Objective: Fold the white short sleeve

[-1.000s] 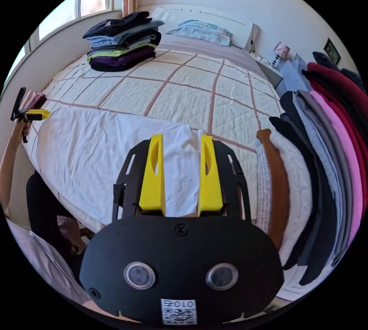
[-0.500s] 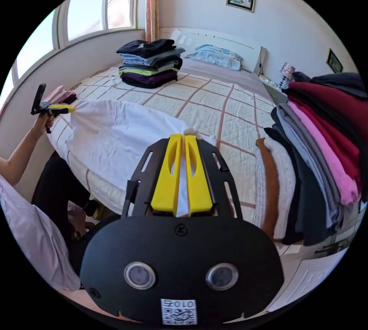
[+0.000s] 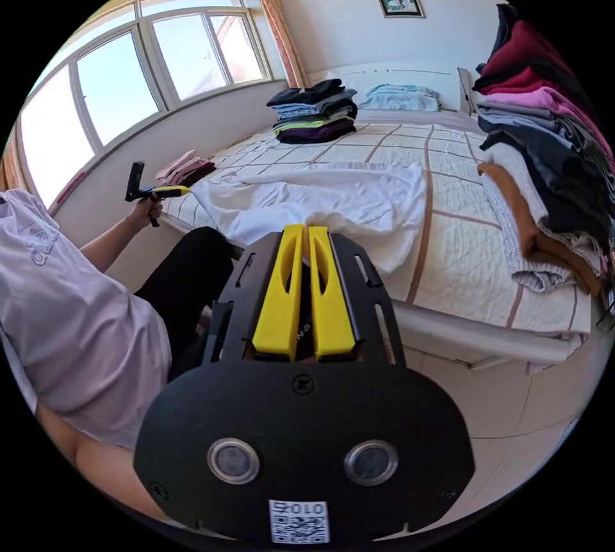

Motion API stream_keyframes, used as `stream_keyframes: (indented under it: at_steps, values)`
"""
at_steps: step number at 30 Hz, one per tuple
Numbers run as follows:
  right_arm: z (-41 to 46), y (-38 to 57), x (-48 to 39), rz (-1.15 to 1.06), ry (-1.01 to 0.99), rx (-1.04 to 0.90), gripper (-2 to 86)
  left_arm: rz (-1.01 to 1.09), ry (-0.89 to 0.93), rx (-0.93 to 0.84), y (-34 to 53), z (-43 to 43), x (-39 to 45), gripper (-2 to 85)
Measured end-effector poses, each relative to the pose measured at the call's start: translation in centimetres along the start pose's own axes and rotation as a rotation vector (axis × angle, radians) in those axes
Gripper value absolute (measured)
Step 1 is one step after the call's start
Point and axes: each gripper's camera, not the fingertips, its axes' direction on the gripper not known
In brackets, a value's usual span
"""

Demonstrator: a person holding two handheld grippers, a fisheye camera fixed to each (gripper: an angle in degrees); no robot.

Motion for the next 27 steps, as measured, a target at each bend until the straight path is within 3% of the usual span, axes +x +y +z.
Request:
stream_keyframes:
  at_steps: [6,10,13,18,22,27]
  values:
    - [-3.4,3.8,-0.8,-0.086,-0.072,0.001,12.5,0.141,-0.004,0.102,3.3,-4.6,1.4,-0.2]
    - [-0.9,7.5,0.8,-0.016,-0.047,-0.262,13.1,0.122,0.144,-0.080,7.6,-3.0,0.8,-0.1]
    - [-1.9,7.7,2.3,0.067,-0.056,-0.156,13.3,0.082,0.351,-0.273,10.5,-0.8,0.5,0.2]
    - [0.1,2.4,4.1,0.074,0.109,-0.099,13.3,-0.037,0.165,-0.046,8.4,-1.7,-1.2,2.5]
    - [4.7,-3.4,5.6,-0.016,0.177,-0.119,13.0,-0.049,0.045,-0.100,4.4,2.5,-0.9,6.3]
    - [10.6,-7.4,7.8,-0.085,0.146,-0.248,11.2,-0.085,0.018,-0.190,0.5,9.0,-0.5,7.6]
